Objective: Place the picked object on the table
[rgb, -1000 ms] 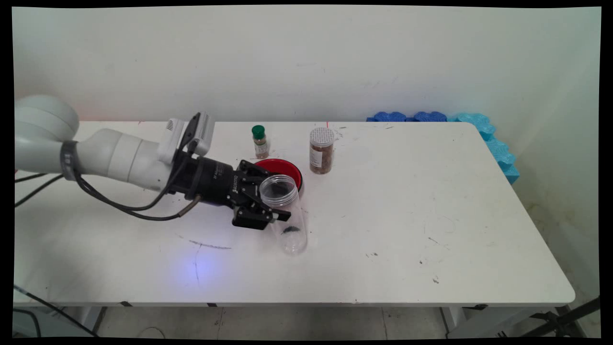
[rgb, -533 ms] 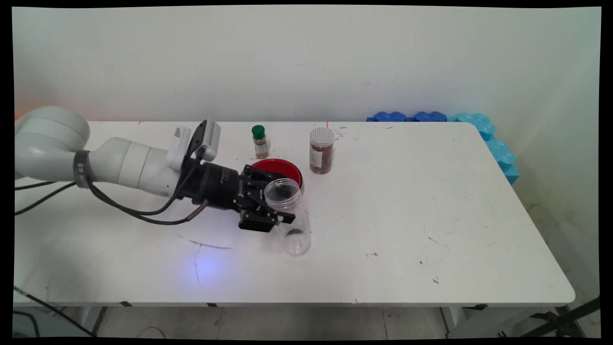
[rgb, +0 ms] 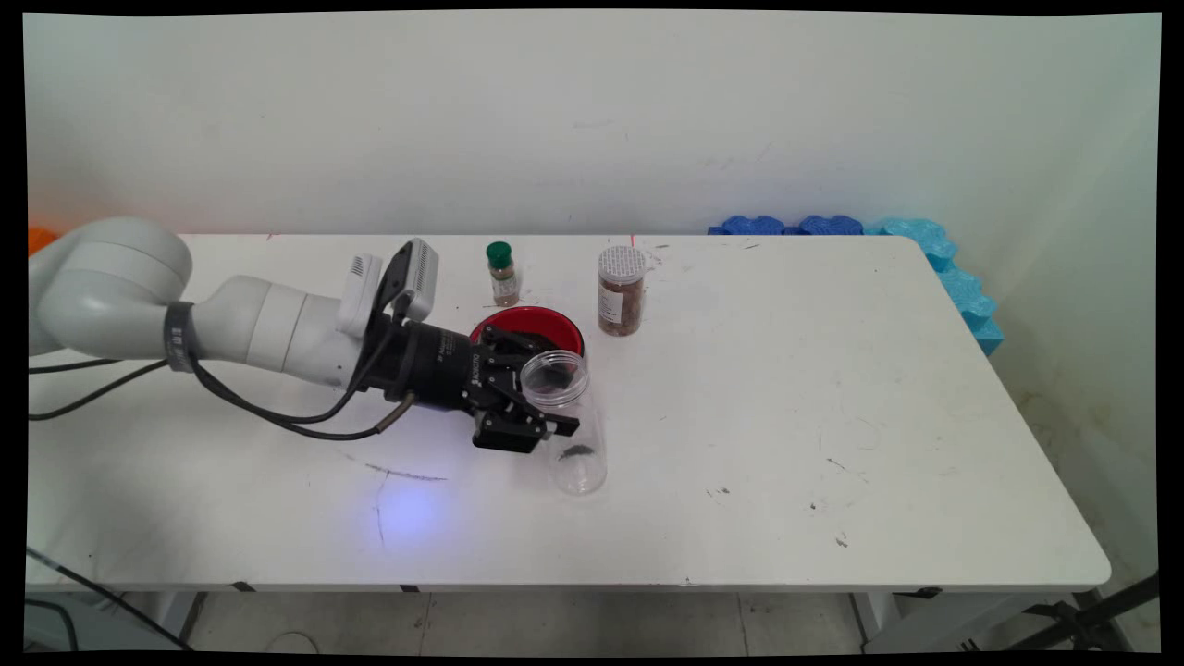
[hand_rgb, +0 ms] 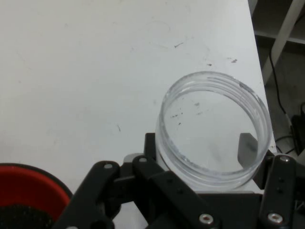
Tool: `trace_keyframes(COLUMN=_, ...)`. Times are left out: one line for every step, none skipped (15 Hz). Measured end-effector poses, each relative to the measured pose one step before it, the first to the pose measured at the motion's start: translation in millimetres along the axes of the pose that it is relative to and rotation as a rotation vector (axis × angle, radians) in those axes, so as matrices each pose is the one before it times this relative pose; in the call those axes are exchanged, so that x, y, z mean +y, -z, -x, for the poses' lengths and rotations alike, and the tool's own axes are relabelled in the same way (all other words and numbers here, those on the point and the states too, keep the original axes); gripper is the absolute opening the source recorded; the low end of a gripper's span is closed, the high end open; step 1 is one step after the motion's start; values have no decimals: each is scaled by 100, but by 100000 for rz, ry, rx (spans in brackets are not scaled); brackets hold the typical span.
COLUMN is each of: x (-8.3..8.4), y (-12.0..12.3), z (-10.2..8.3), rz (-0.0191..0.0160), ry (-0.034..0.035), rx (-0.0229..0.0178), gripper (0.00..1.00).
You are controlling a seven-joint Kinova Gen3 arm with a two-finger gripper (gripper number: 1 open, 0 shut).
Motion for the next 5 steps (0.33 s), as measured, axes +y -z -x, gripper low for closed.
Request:
trace_keyframes(x=11, y=-112, z=55, rz=83, ry=-129, rx=-30, gripper=0)
trace_keyframes(x=11, y=-98, z=36, rz=57, ry=-110, rx=8, gripper=0)
trace_keyframes(x=6, y=-68, z=31, rz=22, ry=-57, rx=32, gripper=100)
trace_keyframes(x=-1, y=-69, z=17, rz=15, ry=-78, rx=57, gripper=100)
trace_keyframes(x=5, y=-57, z=18, rz=41, ry=-62, rx=54, gripper=100)
